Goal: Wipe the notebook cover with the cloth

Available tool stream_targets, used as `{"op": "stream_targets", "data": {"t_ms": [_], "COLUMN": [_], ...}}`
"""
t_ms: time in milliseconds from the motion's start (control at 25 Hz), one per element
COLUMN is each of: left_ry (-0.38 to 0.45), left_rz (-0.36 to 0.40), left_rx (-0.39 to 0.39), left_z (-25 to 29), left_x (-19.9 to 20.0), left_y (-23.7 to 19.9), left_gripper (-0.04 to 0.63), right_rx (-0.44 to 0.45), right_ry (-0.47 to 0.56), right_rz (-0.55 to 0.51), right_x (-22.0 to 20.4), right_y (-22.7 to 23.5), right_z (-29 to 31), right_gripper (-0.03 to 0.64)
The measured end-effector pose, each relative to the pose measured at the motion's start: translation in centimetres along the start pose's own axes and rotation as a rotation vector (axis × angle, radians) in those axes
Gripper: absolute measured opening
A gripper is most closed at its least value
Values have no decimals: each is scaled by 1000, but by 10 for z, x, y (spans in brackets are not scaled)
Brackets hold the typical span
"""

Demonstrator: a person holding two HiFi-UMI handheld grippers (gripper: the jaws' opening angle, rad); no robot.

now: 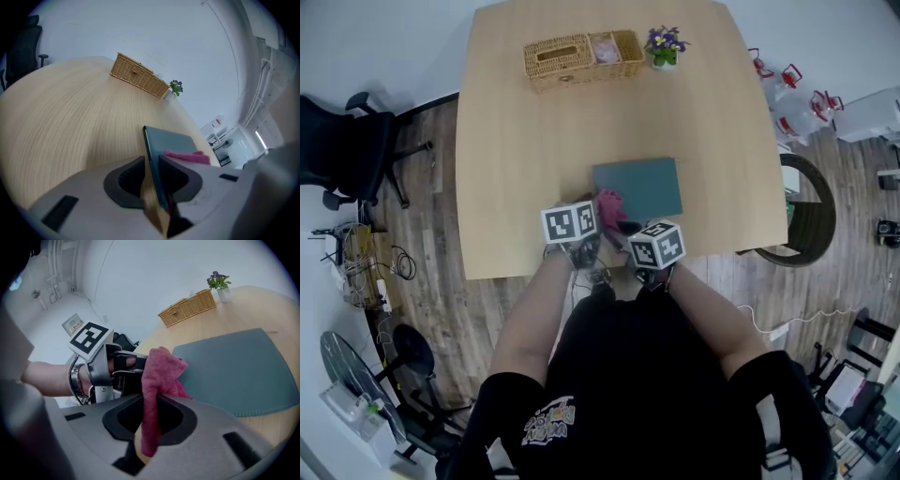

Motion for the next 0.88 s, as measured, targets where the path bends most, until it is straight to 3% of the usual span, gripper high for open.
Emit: {"op": "stream_targets", "data": {"t_ms": [160, 400, 600, 880], "left_ry": [17, 87, 163, 232], "left_rz": [-15, 6, 111, 340], "left_rx": [-26, -87, -97, -97], "left_z": [-4, -16, -38, -76], "left_x": [1, 1, 7, 3], "left_y": [-3, -7, -3, 43], "left_gripper": [77, 78, 66, 26], "right_rx": [20, -15, -44, -52], "right_ry": [33, 89, 154, 237], "right_rz": [66, 30, -5, -75], "right_x": [-6, -8, -7, -3], "right_y": [-8, -9, -6, -9], "right_z": [1, -15, -42, -87], "right_gripper": [69, 70, 70, 69]}}
Point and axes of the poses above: the fingertips, and each gripper's own axes: z forward along the fingers, y to its right, x out of its top, the point moved 8 cm from there along -z, backward along the fingers, and after that the axes turned 5 degrees about -x, right-handed, at the moved point
